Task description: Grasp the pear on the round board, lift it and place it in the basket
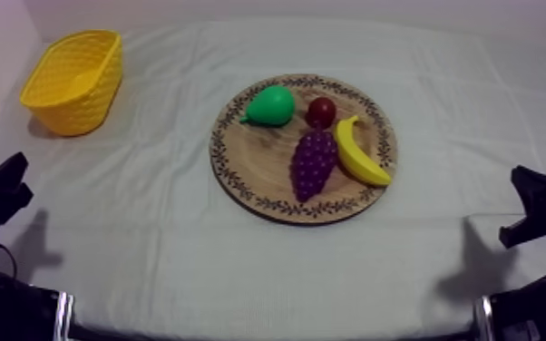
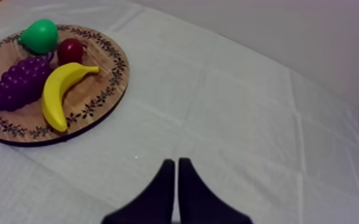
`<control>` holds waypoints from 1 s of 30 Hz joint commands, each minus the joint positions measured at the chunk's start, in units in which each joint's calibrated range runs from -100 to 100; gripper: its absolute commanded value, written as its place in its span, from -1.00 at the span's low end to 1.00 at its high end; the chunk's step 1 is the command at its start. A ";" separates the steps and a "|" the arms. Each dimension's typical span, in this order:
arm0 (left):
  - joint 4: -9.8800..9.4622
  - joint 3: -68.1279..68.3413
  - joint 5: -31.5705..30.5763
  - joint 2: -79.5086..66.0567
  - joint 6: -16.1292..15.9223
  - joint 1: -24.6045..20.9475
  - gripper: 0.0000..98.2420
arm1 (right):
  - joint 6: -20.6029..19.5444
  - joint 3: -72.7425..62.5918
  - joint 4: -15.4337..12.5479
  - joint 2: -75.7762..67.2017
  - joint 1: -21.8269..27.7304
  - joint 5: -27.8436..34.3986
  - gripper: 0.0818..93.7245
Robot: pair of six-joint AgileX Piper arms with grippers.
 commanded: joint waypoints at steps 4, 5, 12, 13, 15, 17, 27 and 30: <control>1.47 -10.42 5.22 5.61 -6.17 0.31 -1.00 | 0.00 -0.01 0.00 -0.01 -0.02 0.00 -0.99; 1.59 -12.76 5.79 7.59 -6.85 0.31 -1.00 | 0.00 -0.01 0.00 -0.01 -0.02 0.00 -0.99; 2.16 -28.95 7.01 26.00 -9.71 0.71 -1.00 | 0.00 -0.01 0.00 -0.01 -0.02 0.00 -0.99; 2.29 -31.16 7.04 28.61 -10.16 0.92 -1.00 | 0.00 -0.01 0.00 -0.01 -0.02 0.00 -0.99; 2.44 -35.37 7.08 33.29 -11.02 1.48 -1.00 | 0.00 -0.01 0.00 -0.01 -0.02 0.00 -0.99; 2.52 -38.92 7.12 37.17 -11.70 1.96 -1.00 | 0.00 -0.01 0.00 -0.01 -0.02 0.00 -0.99; 2.32 -58.15 10.55 55.50 -15.39 5.38 -0.97 | 0.00 -0.01 0.00 -0.01 -0.02 0.00 -0.99; 2.09 -65.11 12.08 61.70 -16.56 7.20 -0.95 | 0.00 -0.01 0.00 -0.01 -0.02 0.00 -0.99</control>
